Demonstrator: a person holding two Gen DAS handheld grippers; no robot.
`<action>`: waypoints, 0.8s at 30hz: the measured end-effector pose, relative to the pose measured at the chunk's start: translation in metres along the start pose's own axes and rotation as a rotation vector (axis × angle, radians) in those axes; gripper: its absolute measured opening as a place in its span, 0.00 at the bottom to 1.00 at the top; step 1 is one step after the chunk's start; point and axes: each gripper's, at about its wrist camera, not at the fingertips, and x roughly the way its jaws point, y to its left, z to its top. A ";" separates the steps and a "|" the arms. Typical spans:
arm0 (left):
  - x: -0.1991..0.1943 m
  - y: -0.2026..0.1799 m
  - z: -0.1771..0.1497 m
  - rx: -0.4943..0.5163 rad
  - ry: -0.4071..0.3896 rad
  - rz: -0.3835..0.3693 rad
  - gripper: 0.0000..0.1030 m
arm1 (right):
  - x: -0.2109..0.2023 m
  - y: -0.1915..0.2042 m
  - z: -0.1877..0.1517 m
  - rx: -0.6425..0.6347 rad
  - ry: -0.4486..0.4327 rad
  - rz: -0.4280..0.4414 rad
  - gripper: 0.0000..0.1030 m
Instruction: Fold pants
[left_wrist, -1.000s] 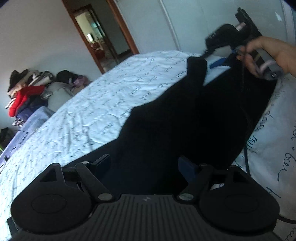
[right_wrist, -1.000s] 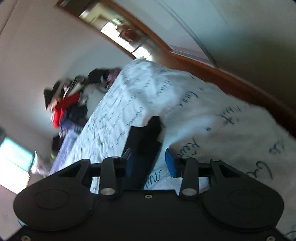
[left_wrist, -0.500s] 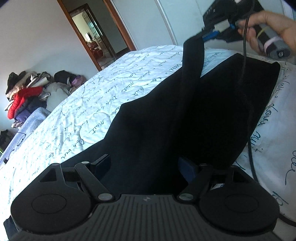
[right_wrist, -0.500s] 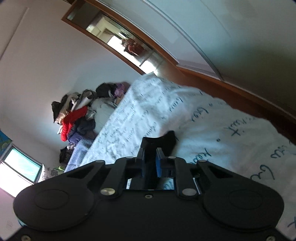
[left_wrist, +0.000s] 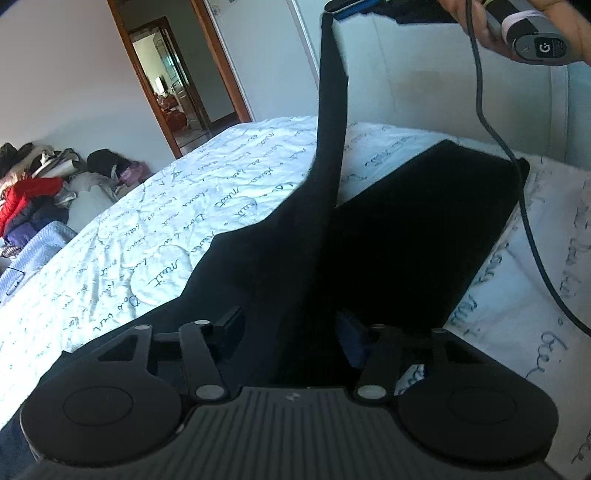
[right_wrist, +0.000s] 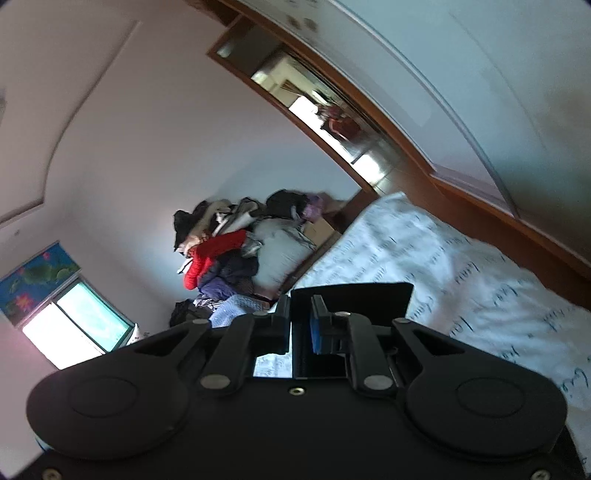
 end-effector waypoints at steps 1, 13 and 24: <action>0.001 0.001 0.001 -0.008 -0.006 0.002 0.58 | -0.002 0.004 0.002 -0.005 -0.010 0.009 0.06; 0.017 -0.004 0.001 -0.028 0.019 -0.015 0.58 | 0.023 -0.032 -0.014 -0.070 0.166 -0.157 0.12; 0.023 -0.002 -0.006 -0.075 0.035 -0.027 0.65 | 0.151 -0.025 -0.061 -0.303 0.385 -0.396 0.51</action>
